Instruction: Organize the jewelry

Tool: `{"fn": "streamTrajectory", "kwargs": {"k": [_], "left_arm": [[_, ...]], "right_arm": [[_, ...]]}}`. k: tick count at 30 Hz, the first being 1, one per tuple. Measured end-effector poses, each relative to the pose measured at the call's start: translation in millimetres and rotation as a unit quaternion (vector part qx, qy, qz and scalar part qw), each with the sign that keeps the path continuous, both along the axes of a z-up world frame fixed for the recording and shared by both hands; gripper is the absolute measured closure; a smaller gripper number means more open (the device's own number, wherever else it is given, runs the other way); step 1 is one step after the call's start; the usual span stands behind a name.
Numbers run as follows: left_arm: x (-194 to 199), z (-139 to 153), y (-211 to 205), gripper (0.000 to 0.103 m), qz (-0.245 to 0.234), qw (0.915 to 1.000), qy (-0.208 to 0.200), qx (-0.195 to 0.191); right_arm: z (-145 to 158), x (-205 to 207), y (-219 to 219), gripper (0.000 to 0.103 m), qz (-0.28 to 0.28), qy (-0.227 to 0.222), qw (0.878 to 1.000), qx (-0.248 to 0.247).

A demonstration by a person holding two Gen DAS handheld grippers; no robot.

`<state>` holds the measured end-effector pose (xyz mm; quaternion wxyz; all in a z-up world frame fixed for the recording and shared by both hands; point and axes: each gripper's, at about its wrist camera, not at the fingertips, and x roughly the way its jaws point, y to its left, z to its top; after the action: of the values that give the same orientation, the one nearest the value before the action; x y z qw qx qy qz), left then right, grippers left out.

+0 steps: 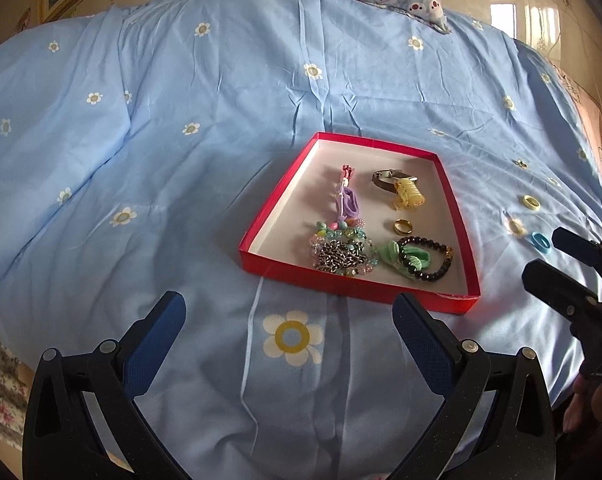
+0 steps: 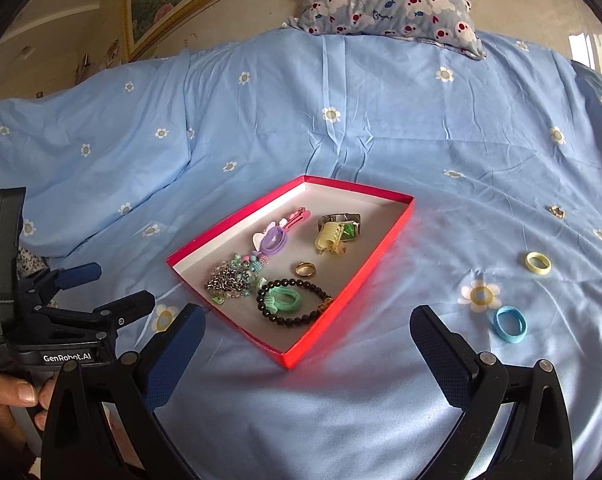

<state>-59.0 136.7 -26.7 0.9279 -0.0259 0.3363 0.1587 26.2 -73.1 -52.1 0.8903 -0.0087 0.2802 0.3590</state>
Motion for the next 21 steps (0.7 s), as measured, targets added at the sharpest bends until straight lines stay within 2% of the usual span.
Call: {"fn": "streamTrajectory", "kwargs": {"k": [14, 21], "left_arm": [[-18.9, 23.6, -9.3, 0.0, 0.0, 0.9991, -0.036, 0.021], [-20.4, 27.5, -10.8, 0.0, 0.001, 0.999, -0.04, 0.023]], "right_arm": [[10.3, -9.6, -8.0, 0.0, -0.01, -0.02, 1.0, 0.012], [10.5, -8.5, -10.8, 0.0, -0.012, -0.015, 1.0, 0.016]]}}
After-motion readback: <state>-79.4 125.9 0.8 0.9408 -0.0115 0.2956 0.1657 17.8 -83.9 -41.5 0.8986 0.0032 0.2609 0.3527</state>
